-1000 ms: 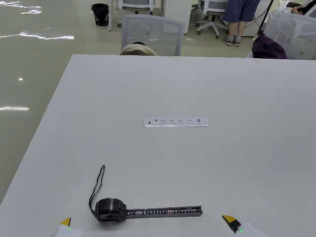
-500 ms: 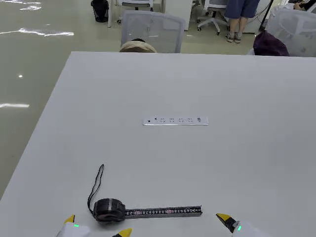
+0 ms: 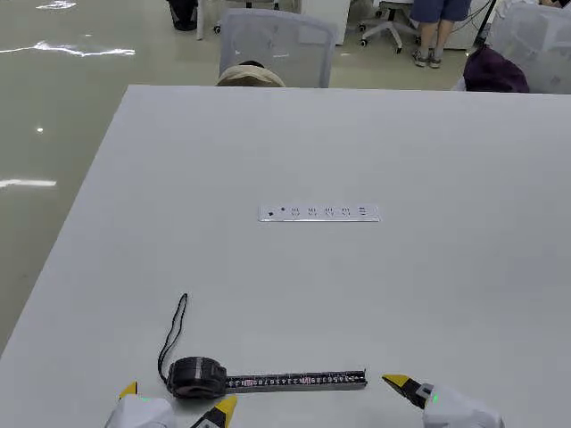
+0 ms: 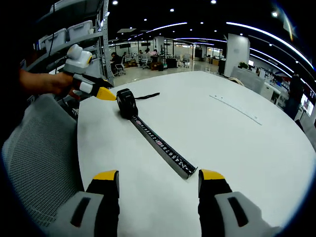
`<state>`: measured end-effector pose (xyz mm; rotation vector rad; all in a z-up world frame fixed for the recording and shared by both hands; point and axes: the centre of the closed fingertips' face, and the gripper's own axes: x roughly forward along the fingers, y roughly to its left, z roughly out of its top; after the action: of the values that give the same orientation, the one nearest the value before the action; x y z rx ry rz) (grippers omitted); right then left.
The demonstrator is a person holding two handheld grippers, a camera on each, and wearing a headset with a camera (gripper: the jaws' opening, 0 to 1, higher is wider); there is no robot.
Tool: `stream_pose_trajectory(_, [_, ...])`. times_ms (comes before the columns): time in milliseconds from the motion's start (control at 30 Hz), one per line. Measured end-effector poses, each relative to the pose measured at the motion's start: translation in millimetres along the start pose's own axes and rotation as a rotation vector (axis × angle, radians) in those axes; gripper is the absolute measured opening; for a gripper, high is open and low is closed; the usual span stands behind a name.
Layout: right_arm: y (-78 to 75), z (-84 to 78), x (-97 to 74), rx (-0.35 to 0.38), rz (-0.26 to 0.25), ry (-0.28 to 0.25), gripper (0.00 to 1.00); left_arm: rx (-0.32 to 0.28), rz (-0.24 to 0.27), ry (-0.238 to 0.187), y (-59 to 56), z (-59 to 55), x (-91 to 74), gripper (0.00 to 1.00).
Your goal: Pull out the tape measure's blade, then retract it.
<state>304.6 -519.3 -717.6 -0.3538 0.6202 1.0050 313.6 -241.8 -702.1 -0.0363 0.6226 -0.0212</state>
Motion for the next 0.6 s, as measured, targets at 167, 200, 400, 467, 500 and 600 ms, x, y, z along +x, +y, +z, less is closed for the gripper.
stream_pose_trajectory(167, [-3.5,-6.9,5.9,-0.053,0.067,0.014,0.55,0.001,0.049,-0.011,6.0,1.1,5.8,0.93])
stream_pose_trajectory(200, [-4.6,-7.2,6.9,-0.059,0.075,0.01,0.54,-0.001,0.051,-0.016,6.3,1.8,6.8,0.93])
stream_pose_trajectory(400, [-12.4,-6.9,12.1,-0.099,0.115,0.004,0.51,-0.014,0.063,0.003,5.5,-2.5,14.4,0.89])
stream_pose_trajectory(467, [-17.0,-7.9,13.8,-0.117,0.125,0.009,0.5,-0.015,0.066,0.006,4.6,-3.8,16.2,0.87])
stream_pose_trajectory(500, [-19.2,-8.1,14.6,-0.119,0.129,0.011,0.5,-0.017,0.066,0.007,4.4,-4.9,17.2,0.87])
stream_pose_trajectory(600, [-25.3,-9.0,17.5,-0.152,0.147,0.017,0.47,-0.02,0.068,0.014,4.3,-6.7,20.3,0.85])
